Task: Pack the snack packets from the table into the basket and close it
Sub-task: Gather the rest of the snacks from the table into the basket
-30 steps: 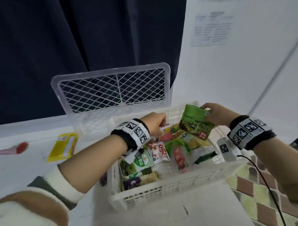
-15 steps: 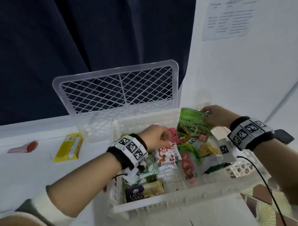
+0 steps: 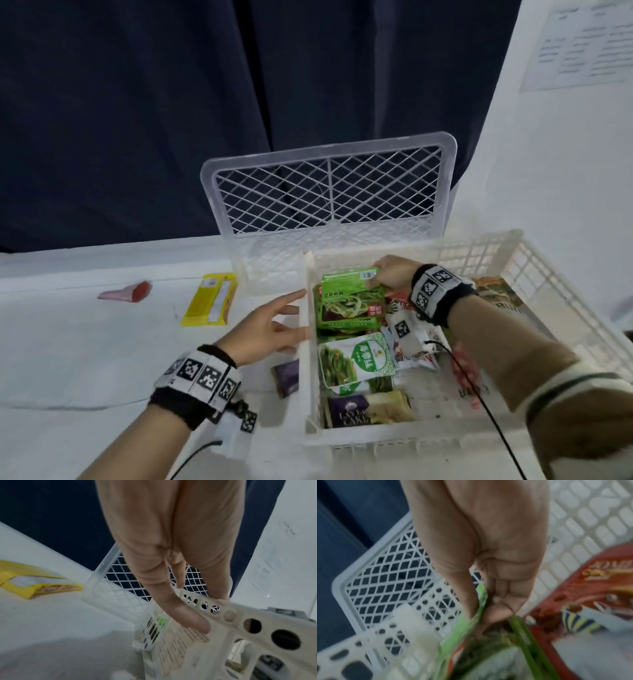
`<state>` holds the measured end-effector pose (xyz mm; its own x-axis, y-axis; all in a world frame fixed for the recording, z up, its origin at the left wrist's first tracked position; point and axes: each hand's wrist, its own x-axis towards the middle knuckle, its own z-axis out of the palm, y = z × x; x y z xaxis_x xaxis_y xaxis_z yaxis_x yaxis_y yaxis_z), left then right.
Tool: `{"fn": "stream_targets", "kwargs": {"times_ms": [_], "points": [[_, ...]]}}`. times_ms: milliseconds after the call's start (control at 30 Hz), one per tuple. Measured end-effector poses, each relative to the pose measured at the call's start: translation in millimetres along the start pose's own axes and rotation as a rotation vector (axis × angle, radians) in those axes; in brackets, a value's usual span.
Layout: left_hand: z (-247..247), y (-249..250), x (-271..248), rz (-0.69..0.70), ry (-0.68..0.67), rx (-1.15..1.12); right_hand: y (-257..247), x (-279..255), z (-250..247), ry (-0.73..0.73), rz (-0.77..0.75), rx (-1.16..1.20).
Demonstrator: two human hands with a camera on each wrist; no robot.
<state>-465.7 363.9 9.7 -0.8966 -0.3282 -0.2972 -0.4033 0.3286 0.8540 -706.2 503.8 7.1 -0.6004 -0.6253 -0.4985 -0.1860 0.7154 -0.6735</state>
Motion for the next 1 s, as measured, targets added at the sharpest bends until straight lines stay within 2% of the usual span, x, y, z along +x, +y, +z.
{"fn": "stream_targets", "kwargs": {"times_ms": [200,433,633,733,833,900,1000], "points": [[8,-7,1,0.041,0.024,-0.154,7,16,30,0.192,0.025,-0.142],[7,-5,0,0.038,0.034,-0.196,32,13,46,0.138,-0.148,-0.378],[6,-8,0,0.051,0.026,-0.166,24,2,53,0.135,-0.162,-0.416],[5,-15,0,0.085,0.013,-0.167,7,-13,49,0.212,-0.22,-0.388],[-7,-28,-4,0.14,0.005,-0.14,-30,-39,54,0.333,-0.387,-0.252],[-28,-40,-9,0.15,0.043,-0.095,-61,-57,66,0.345,-0.494,-0.173],[-78,-71,-15,0.132,0.133,-0.005,-107,-66,93,0.285,-0.584,-0.17]]}}
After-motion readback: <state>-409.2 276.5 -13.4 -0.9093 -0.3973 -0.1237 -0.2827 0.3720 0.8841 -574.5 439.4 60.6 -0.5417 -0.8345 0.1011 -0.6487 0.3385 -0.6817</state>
